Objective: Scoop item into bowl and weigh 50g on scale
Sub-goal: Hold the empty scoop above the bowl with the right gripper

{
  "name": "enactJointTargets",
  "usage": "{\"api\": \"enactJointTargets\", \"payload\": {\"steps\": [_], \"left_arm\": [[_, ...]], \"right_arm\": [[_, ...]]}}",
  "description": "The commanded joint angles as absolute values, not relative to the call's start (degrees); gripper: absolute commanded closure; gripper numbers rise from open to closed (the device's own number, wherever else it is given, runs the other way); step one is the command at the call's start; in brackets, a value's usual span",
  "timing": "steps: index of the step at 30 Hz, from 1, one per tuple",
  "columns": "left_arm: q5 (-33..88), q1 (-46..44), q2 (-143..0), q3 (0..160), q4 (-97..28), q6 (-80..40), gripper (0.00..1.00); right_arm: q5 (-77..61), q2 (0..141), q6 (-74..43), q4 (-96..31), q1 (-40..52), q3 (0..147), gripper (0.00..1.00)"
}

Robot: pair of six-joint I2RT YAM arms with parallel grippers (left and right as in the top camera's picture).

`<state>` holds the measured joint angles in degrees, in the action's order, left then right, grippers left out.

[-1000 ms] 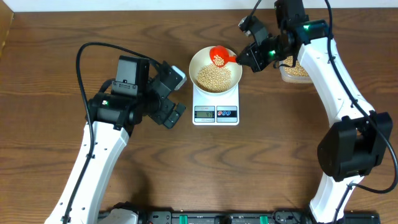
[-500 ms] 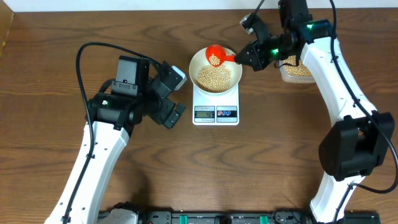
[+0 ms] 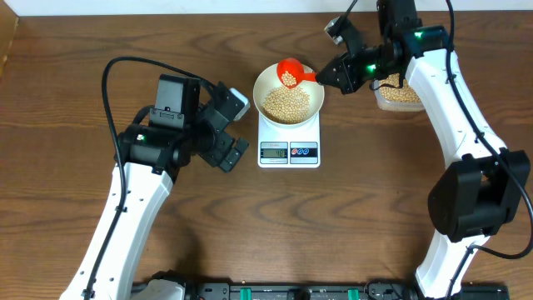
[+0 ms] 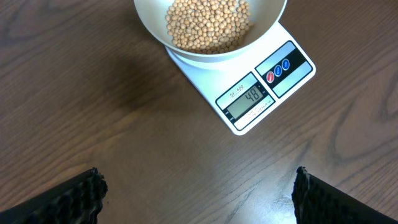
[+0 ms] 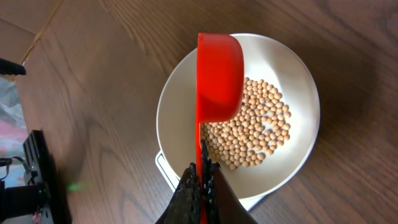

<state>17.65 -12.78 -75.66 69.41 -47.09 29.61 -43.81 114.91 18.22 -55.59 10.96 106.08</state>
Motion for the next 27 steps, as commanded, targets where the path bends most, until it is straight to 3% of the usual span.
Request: {"api": "enactJointTargets", "payload": {"steps": [1,27], "left_arm": [[17.47,-12.62,-75.99,69.56,-47.09,29.1,0.02],[17.45,-12.62,-75.99,69.56,-47.09,29.1,0.02]], "right_arm": [[-42.74,113.6,17.85,-55.53,10.83,106.89,0.99],[-36.18,113.6,22.59,-56.88,12.43,106.89,0.99]]}}
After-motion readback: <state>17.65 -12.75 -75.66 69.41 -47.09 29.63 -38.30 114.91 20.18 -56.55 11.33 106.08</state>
